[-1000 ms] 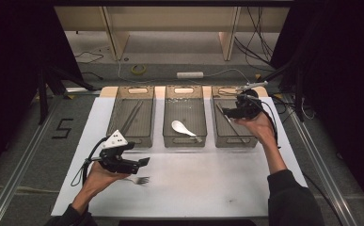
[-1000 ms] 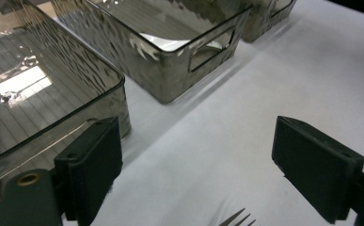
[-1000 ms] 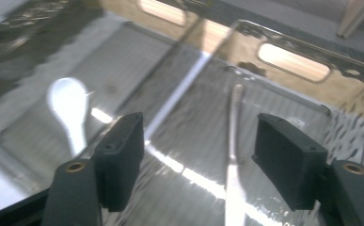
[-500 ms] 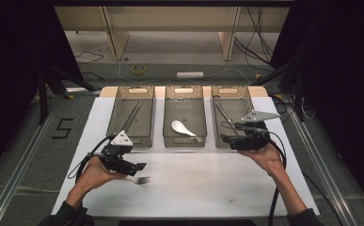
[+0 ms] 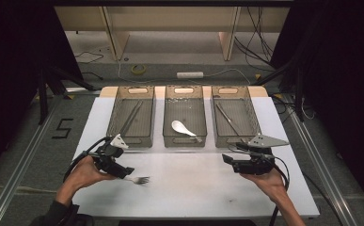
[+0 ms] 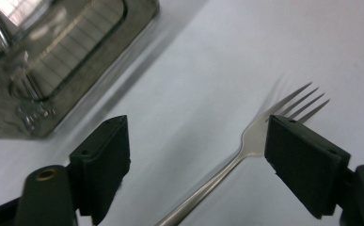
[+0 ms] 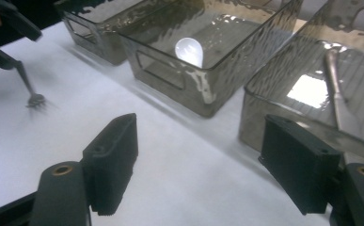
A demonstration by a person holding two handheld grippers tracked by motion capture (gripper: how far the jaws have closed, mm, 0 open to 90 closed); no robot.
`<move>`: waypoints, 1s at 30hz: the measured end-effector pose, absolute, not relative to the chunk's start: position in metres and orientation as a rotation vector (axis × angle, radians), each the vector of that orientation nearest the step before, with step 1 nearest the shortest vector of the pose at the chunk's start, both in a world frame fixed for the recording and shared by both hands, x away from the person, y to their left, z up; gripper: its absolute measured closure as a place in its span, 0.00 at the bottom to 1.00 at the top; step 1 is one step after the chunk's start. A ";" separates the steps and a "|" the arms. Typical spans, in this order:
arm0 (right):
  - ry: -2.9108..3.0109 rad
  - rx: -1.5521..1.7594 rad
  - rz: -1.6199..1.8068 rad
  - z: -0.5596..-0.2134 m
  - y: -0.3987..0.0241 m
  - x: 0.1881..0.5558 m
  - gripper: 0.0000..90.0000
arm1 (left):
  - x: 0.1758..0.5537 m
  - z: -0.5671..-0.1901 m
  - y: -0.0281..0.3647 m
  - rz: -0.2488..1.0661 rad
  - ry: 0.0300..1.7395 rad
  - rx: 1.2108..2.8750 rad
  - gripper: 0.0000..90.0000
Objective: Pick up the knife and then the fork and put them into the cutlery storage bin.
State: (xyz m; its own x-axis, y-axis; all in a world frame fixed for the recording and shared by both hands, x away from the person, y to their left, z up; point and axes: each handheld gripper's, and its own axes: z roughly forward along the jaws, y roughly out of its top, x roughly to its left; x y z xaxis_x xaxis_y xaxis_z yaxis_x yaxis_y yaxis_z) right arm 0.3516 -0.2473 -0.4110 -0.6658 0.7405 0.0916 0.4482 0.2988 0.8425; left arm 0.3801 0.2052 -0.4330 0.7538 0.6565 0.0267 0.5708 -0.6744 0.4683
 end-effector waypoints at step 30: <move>2.307 1.045 1.363 -0.427 -0.236 0.328 0.28 | 0.379 -0.456 0.208 0.176 0.898 2.787 0.47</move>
